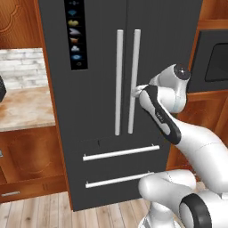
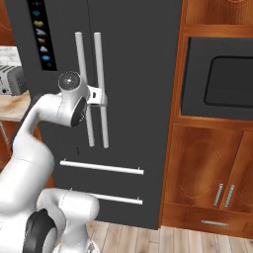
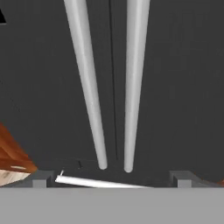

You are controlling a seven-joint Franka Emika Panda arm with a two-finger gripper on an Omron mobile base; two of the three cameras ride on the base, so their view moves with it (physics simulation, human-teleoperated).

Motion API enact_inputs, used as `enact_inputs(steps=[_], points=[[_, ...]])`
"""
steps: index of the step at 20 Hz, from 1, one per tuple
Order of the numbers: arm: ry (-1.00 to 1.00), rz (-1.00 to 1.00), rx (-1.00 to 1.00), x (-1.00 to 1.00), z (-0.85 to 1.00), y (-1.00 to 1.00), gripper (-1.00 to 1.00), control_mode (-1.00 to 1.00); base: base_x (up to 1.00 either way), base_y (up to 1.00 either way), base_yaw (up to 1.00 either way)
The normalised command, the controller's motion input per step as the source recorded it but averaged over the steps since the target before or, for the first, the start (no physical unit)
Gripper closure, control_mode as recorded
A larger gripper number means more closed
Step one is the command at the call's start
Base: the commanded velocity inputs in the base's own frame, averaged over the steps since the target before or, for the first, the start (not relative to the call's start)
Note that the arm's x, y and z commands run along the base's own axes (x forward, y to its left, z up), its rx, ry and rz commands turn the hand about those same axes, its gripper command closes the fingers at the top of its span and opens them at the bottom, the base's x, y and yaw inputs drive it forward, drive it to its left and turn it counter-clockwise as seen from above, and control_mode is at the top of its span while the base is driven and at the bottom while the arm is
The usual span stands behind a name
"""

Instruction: Take the lemon wedge from the fridge and place it on the plate with fish on the dining counter.

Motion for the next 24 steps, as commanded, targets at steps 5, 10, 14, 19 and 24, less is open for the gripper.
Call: enact_inputs(steps=[5,10,14,19,24], points=[[0.01,0.0,0.0,0.94,-0.05,0.0,-1.0,-1.0,0.0,0.0,0.0],[0.0,0.0,0.0,0.73,-0.23,-0.01,-1.0,-1.0,0.0,0.0,0.0],[0.0,0.0,-0.02,0.61,-0.31,-0.05,-1.0,-1.0,0.0,0.0,0.0],[0.0,0.0,-0.05,0.61,-0.3,-0.02,-1.0,-1.0,0.0,0.0,0.0],[0.0,0.0,-0.01,0.8,-0.19,0.0,-1.0,-1.0,0.0,0.0,0.0]])
